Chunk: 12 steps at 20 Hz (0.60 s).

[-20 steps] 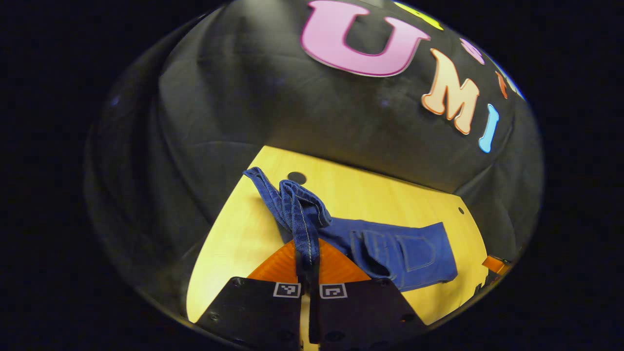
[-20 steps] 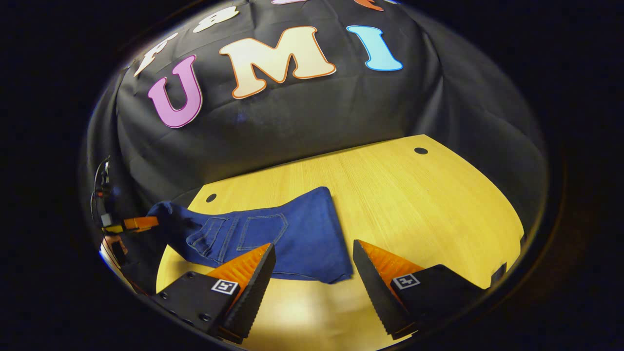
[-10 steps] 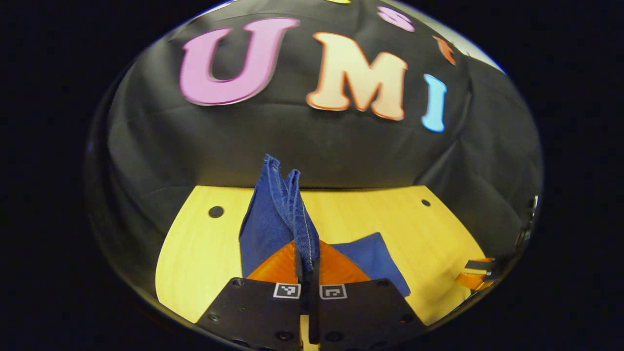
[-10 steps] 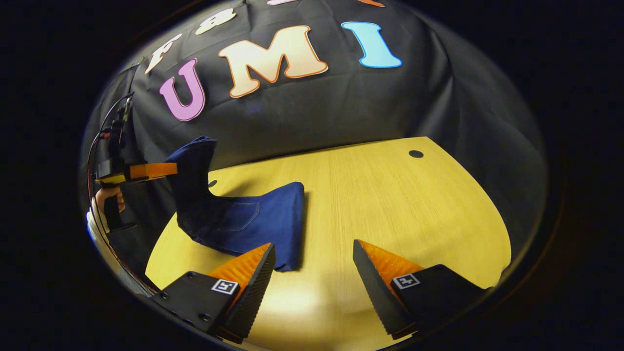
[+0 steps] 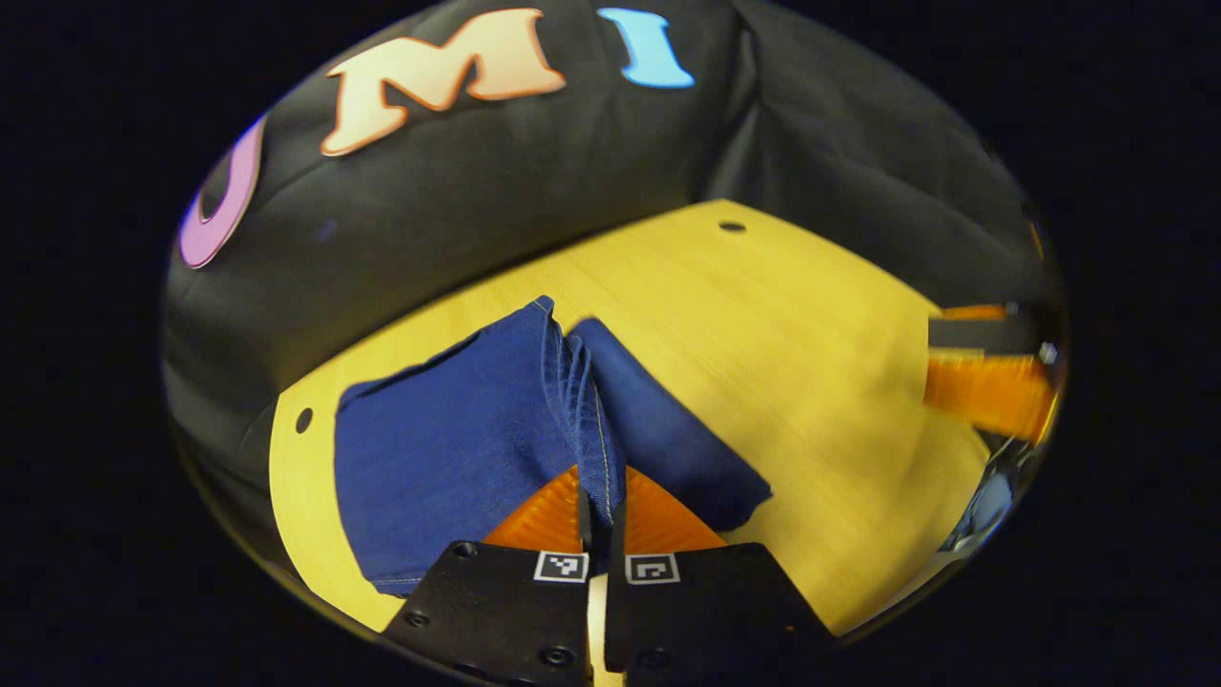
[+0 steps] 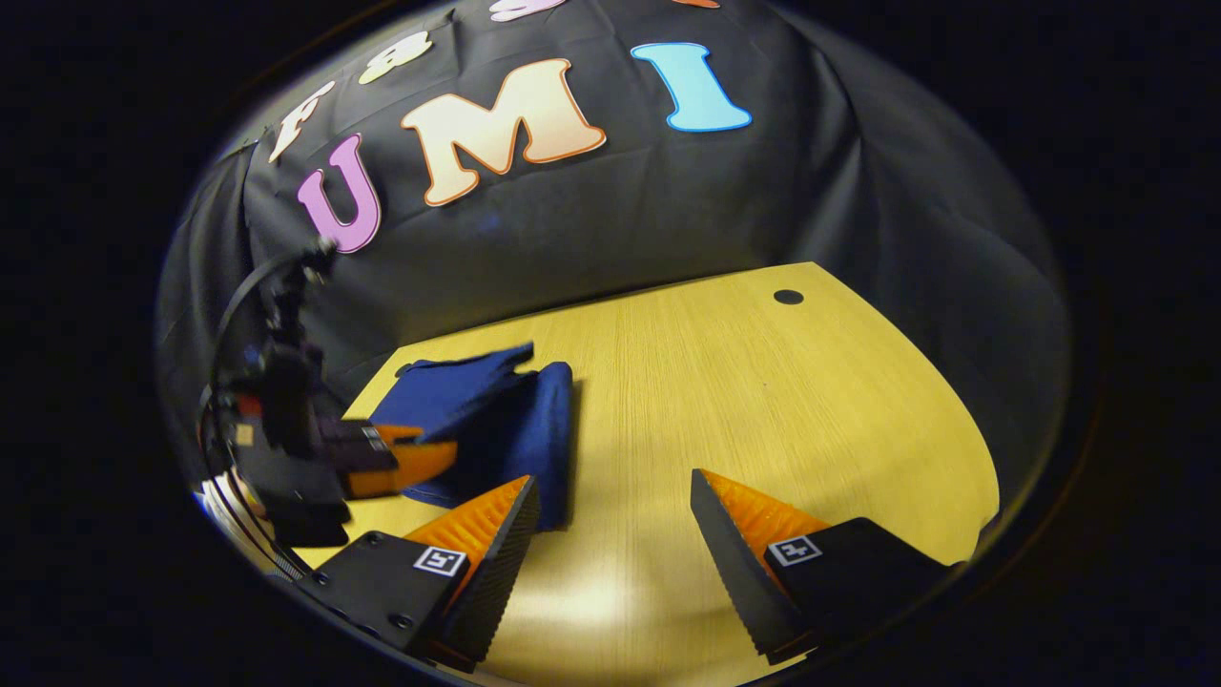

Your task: Grasp the waist and the cuffs of the jeans and fold them to make the two legs overlap; first hold the waist and fold one-third of the jeans toward the cuffs, then hold the cuffs and fold the remaining one-third in the same direction to finish folding.

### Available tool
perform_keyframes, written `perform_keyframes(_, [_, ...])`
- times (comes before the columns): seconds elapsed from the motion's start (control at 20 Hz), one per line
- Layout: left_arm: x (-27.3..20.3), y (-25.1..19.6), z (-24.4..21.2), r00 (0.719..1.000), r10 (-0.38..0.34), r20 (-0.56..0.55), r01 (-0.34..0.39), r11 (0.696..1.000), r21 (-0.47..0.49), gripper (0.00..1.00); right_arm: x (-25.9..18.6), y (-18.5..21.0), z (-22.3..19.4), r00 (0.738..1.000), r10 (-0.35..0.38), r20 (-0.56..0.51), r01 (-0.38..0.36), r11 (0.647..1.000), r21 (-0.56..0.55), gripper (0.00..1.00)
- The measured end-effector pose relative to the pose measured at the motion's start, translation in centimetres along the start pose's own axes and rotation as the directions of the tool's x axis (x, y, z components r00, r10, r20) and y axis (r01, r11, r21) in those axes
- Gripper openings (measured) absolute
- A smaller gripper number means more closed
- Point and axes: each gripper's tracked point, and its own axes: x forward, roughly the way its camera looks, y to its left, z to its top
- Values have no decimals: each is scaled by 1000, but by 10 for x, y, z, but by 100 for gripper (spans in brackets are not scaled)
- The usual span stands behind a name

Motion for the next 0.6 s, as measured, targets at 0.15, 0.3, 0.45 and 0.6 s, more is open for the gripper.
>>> perform_keyframes(0.15, [18, -1, -27, 998, 41, -56, -36, 996, 86, 0, -4, 0, 0, 1000, -4, 11, 4, 1000, 4, 94])
perform_keyframes(0.3, [22, 0, -34, 994, 85, -65, -72, 982, 172, 3, -7, 2, 1, 1000, -13, 23, 13, 1000, 10, 94])
perform_keyframes(0.45, [20, 2, -33, 993, 102, -61, -87, 972, 219, 14, -13, 6, 1, 999, -24, 32, 24, 1000, 2, 98])
perform_keyframes(0.6, [-2, 15, -19, 995, 100, 1, -99, 990, 101, 54, -22, 17, 10, 997, -15, 70, 13, 1000, 24, 98])
